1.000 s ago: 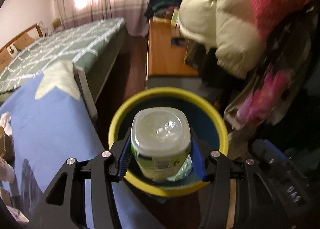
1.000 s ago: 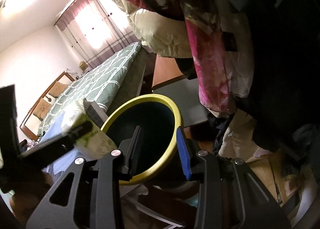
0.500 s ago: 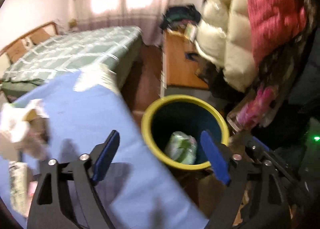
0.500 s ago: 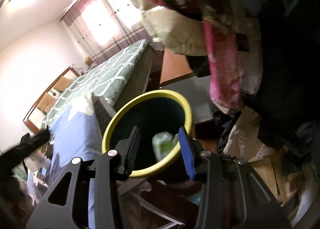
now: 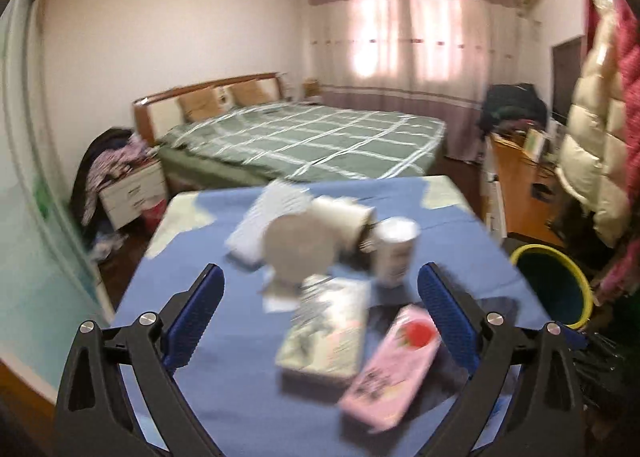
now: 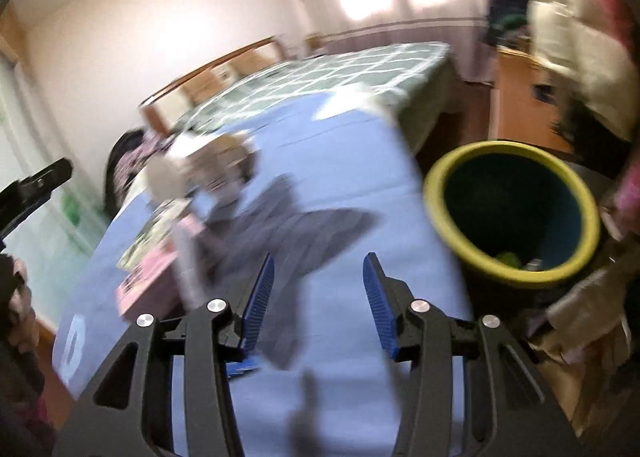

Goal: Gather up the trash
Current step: 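Grasp the white-and-blue toothpaste tube with the right gripper and lift it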

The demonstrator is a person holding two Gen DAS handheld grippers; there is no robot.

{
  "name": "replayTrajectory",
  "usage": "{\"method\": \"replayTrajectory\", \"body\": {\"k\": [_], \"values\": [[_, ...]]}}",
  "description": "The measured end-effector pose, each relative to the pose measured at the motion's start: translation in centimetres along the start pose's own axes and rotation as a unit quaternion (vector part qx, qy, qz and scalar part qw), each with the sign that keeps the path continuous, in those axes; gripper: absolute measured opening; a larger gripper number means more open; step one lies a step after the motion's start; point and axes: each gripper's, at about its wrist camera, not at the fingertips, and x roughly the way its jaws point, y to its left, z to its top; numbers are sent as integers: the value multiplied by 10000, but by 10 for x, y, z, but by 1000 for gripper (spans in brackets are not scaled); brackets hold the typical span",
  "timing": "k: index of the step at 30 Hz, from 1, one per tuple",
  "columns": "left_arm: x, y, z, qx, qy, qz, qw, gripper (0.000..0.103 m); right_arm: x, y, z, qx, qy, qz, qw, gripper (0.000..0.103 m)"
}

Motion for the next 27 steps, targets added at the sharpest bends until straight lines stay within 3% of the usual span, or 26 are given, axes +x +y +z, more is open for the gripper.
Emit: {"method": "replayTrajectory", "body": {"k": [9,13,17,20,27], "values": [[4,51,-35,-387,254,44,9989,96,28,48,-8,-347,391,251,9983,45],[6,55,-43,-477,318,33,9984,96,16,56,-6,-462,100,127,9988,45],[8,57,-48,-504,307,75,9982,96,18,73,-10,-783,238,309,9962,45],[8,58,-51,-525,308,67,9981,96,28,83,-15,-955,322,76,9949,45],[11,61,-54,-539,355,62,9979,96,31,85,-15,-949,414,215,9944,45]]}}
